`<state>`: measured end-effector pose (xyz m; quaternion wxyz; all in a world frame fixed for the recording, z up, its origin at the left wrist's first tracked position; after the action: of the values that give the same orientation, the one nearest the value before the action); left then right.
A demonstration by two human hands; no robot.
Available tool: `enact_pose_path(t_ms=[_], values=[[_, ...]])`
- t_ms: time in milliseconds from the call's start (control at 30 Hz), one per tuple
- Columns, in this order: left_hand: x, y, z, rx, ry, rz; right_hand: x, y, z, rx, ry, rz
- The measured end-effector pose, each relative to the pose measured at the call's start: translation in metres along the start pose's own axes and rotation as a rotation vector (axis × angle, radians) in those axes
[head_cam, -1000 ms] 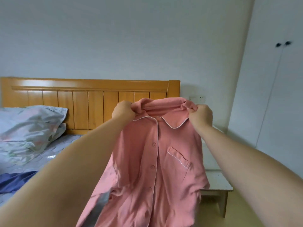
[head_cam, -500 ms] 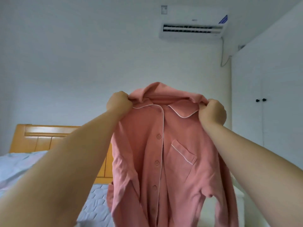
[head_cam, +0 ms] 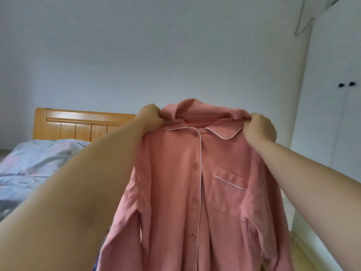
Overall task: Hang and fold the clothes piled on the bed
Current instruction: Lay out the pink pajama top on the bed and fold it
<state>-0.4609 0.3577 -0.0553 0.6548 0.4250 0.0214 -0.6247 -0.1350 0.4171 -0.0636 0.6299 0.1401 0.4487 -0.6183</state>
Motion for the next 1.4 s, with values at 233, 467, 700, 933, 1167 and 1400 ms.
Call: enact_pose_path(t_ms=[233, 467, 700, 933, 1167, 1400], values=[[0.019, -0.113, -0.129, -0.129, -0.080, 0.193, 0.066, 0.033, -0.148, 0.068, -0.280, 0.033], [0.056, -0.213, -0.262, -0.240, -0.147, 0.261, 0.147, 0.073, -0.288, 0.124, -0.537, 0.035], [0.069, -0.280, -0.343, -0.066, -0.133, 0.633, 0.181, 0.109, -0.390, 0.098, -0.723, -0.241], [0.025, -0.324, -0.414, 0.784, 0.077, 0.815, 0.151, 0.079, -0.465, -0.111, -0.827, -0.206], [0.052, -0.291, -0.465, 0.594, -0.443, 0.595, 0.206, 0.074, -0.489, -0.440, -0.952, -0.248], [0.211, -0.302, -0.523, 0.063, -0.767, 0.450, 0.346, 0.132, -0.472, -0.040, -1.219, -0.176]])
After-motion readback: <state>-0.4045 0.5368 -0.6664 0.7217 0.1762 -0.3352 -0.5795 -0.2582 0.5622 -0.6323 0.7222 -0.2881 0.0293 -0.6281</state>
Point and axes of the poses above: each hand's wrist, its own x-axis away from the middle knuckle, its own z-axis out of the back of the hand, y = z × x, the point moved 8 cm from there along -x, towards the middle knuckle, and after that the axes turned 10 degrees about x, right-handed, at the moved point
